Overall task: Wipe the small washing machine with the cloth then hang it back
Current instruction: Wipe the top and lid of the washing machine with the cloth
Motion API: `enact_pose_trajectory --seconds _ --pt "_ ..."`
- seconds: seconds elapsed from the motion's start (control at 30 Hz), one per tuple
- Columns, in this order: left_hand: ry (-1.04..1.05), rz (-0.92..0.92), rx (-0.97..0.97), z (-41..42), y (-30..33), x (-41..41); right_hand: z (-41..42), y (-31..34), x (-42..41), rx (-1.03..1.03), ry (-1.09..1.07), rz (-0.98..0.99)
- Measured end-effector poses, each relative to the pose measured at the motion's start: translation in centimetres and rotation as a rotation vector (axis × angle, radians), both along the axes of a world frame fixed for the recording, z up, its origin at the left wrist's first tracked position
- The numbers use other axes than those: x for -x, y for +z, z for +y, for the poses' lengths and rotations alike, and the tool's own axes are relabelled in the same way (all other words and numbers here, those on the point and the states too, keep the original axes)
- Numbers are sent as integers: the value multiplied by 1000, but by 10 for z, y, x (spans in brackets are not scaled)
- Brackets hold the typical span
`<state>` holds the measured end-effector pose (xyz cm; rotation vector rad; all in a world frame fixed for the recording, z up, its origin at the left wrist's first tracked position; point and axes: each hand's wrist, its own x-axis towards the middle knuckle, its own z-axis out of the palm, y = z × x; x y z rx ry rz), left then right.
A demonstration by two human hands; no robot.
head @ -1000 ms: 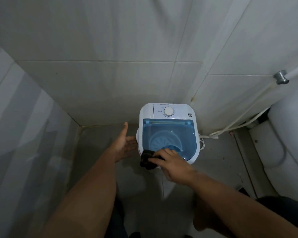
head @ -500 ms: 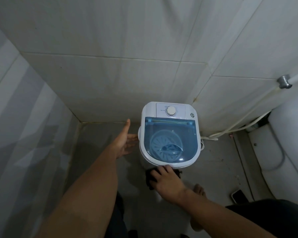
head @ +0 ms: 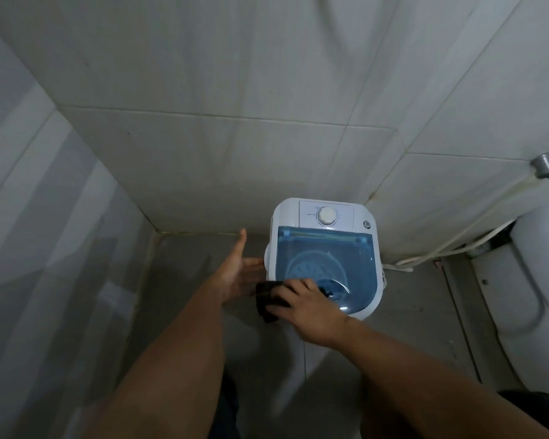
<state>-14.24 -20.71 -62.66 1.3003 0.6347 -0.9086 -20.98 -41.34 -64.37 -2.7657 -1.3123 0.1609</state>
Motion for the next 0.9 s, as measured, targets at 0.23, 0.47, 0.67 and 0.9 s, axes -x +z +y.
enact_pose_trajectory --seconds 0.23,0.47,0.67,0.9 --pt "14 38 12 6 -10 -1 -20 25 -22 -24 230 189" --pt "33 74 124 13 -16 -2 -8 26 -142 -453 -670 -4" --pt "121 111 197 16 -15 -1 31 -11 -106 -122 -326 -39" --pt "477 -95 -257 25 7 7 8 -27 47 111 279 -4"
